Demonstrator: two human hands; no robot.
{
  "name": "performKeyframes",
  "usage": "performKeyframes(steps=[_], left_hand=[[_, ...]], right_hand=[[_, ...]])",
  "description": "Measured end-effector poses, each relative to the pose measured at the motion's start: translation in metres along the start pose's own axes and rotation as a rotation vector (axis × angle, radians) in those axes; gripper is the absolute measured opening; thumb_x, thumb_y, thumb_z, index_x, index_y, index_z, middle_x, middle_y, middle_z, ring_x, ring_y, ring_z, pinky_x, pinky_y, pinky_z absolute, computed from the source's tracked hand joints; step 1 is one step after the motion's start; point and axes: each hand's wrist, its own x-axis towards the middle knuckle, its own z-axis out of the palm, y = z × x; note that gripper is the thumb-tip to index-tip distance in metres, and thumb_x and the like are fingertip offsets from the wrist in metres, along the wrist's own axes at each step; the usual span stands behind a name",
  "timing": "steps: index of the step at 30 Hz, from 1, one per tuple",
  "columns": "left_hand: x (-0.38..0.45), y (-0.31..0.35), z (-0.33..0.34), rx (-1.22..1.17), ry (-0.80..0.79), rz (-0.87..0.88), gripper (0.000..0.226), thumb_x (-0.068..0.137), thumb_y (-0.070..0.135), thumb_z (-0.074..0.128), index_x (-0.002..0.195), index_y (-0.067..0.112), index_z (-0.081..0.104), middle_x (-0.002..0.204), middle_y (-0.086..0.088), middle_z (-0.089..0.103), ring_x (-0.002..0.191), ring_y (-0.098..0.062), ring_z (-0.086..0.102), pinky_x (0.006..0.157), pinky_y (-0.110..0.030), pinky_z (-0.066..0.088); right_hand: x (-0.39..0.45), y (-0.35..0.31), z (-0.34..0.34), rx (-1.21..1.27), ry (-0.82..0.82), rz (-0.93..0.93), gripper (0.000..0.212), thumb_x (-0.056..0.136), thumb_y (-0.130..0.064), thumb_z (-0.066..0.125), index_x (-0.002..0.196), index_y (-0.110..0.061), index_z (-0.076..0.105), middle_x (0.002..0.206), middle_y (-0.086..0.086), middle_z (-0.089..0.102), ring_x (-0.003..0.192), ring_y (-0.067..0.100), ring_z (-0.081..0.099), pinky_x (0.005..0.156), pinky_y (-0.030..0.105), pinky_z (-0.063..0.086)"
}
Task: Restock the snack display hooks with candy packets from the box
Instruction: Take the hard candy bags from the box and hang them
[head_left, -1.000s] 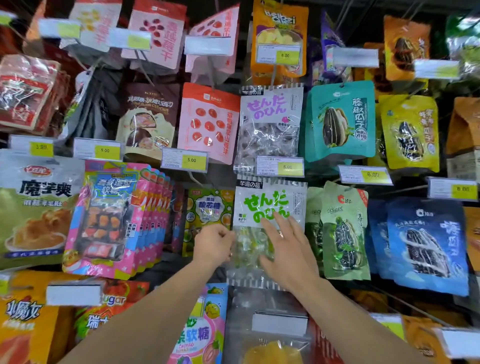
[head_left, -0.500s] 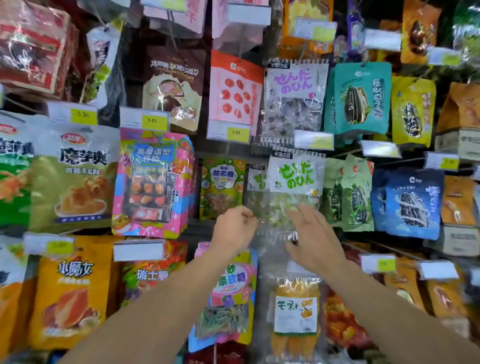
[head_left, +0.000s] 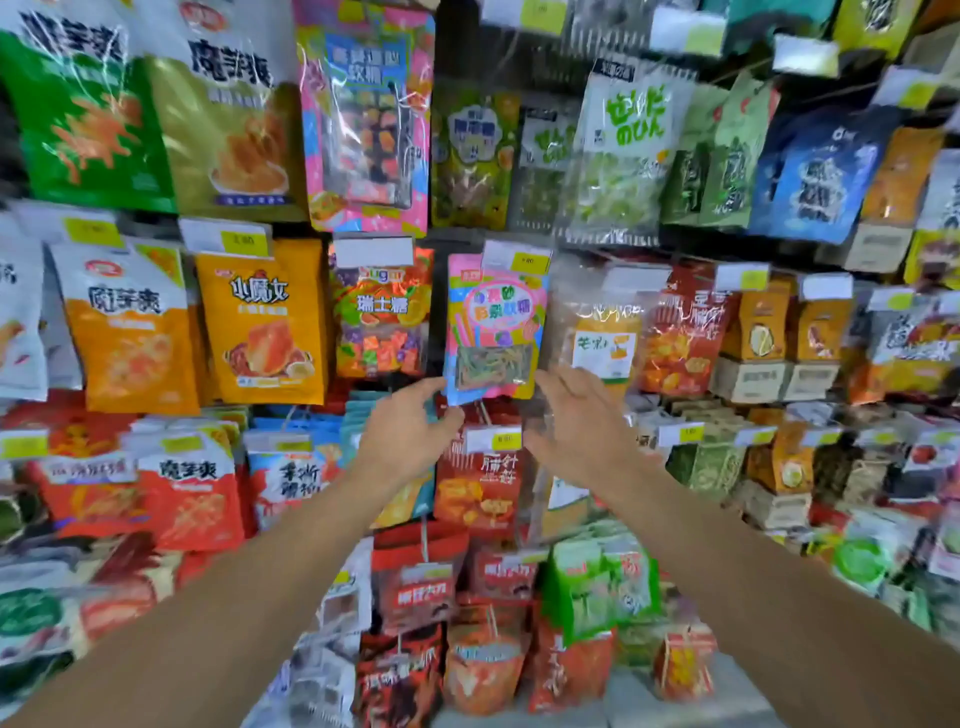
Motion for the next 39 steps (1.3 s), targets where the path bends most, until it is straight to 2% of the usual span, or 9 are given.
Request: performKeyframes(steps=[4, 8, 13, 16, 18, 22, 26, 35, 39], left_hand=[[-0.076, -0.033, -0.005, -0.002, -0.027, -0.081, 0.052, 0.093, 0.04, 0.058, 0.14, 0.02, 0.051, 0.114, -0.016, 0.069, 0.106, -0.029, 0.064, 0.087, -0.033, 0.046], [-0.149, -0.062, -0.012, 0.014, -0.105, -0.169, 0.048, 0.096, 0.035, 0.055, 0.141, 0.019, 0.049, 0.132, -0.011, 0.061, 0.108, -0.027, 0.063, 0.085, -0.027, 0.045], [-0.228, -0.102, -0.027, 0.053, -0.156, -0.278, 0.051, 0.095, 0.034, 0.058, 0.142, 0.017, 0.047, 0.128, -0.012, 0.063, 0.108, -0.029, 0.062, 0.083, -0.03, 0.043], [-0.268, -0.135, -0.036, 0.075, -0.18, -0.35, 0.058, 0.09, 0.047, 0.057, 0.139, 0.016, 0.052, 0.114, -0.014, 0.07, 0.102, -0.031, 0.065, 0.083, -0.036, 0.051], [-0.286, -0.166, -0.041, 0.072, -0.193, -0.406, 0.066, 0.082, 0.054, 0.054, 0.135, 0.016, 0.056, 0.118, -0.013, 0.069, 0.108, -0.031, 0.064, 0.085, -0.038, 0.051], [-0.306, -0.213, -0.041, -0.002, -0.201, -0.525, 0.059, 0.085, 0.044, 0.066, 0.137, 0.02, 0.054, 0.131, -0.008, 0.062, 0.118, -0.026, 0.06, 0.097, -0.037, 0.048], [-0.315, -0.287, -0.038, -0.018, -0.249, -0.643, 0.05, 0.089, 0.038, 0.065, 0.136, 0.023, 0.055, 0.115, -0.009, 0.07, 0.108, -0.025, 0.065, 0.092, -0.032, 0.049], [-0.306, -0.439, -0.024, -0.085, -0.397, -0.793, 0.032, 0.089, 0.029, 0.064, 0.12, 0.021, 0.065, 0.114, -0.007, 0.07, 0.104, -0.027, 0.064, 0.09, -0.031, 0.047], [-0.311, -0.489, 0.002, -0.144, -0.442, -0.893, 0.043, 0.09, 0.029, 0.062, 0.133, 0.022, 0.058, 0.119, -0.008, 0.068, 0.104, -0.024, 0.064, 0.081, -0.024, 0.044]], right_hand=[[-0.056, -0.033, 0.022, 0.054, -0.083, -0.017, 0.075, 0.089, -0.041, 0.06, 0.153, -0.017, 0.028, 0.159, 0.006, 0.024, 0.146, 0.029, 0.018, 0.119, 0.042, 0.02], [-0.113, -0.065, 0.058, 0.131, -0.149, -0.024, 0.075, 0.086, -0.045, 0.061, 0.15, -0.018, 0.033, 0.156, 0.006, 0.03, 0.145, 0.028, 0.024, 0.118, 0.042, 0.026], [-0.181, -0.111, 0.103, 0.23, -0.311, -0.04, 0.073, 0.089, -0.044, 0.058, 0.15, -0.014, 0.032, 0.152, 0.007, 0.034, 0.14, 0.029, 0.029, 0.117, 0.038, 0.028], [-0.213, -0.142, 0.131, 0.24, -0.405, -0.064, 0.073, 0.088, -0.044, 0.058, 0.15, -0.017, 0.031, 0.153, 0.004, 0.032, 0.14, 0.029, 0.029, 0.115, 0.04, 0.03], [-0.225, -0.169, 0.155, 0.253, -0.488, -0.086, 0.071, 0.089, -0.045, 0.058, 0.149, -0.018, 0.032, 0.152, 0.004, 0.033, 0.14, 0.03, 0.029, 0.114, 0.041, 0.03], [-0.24, -0.205, 0.192, 0.246, -0.561, -0.099, 0.071, 0.087, -0.044, 0.059, 0.148, -0.016, 0.034, 0.147, 0.004, 0.038, 0.137, 0.029, 0.033, 0.112, 0.039, 0.031], [-0.242, -0.252, 0.244, 0.245, -0.699, -0.084, 0.074, 0.088, -0.041, 0.06, 0.151, -0.015, 0.031, 0.151, 0.006, 0.036, 0.139, 0.028, 0.031, 0.114, 0.037, 0.03], [-0.228, -0.335, 0.368, 0.194, -0.904, 0.0, 0.066, 0.089, -0.04, 0.061, 0.147, -0.02, 0.036, 0.148, 0.004, 0.041, 0.137, 0.028, 0.036, 0.112, 0.037, 0.032], [-0.226, -0.352, 0.421, 0.175, -0.984, 0.031, 0.066, 0.086, -0.035, 0.062, 0.145, -0.017, 0.038, 0.145, 0.006, 0.043, 0.135, 0.031, 0.038, 0.111, 0.038, 0.031]])
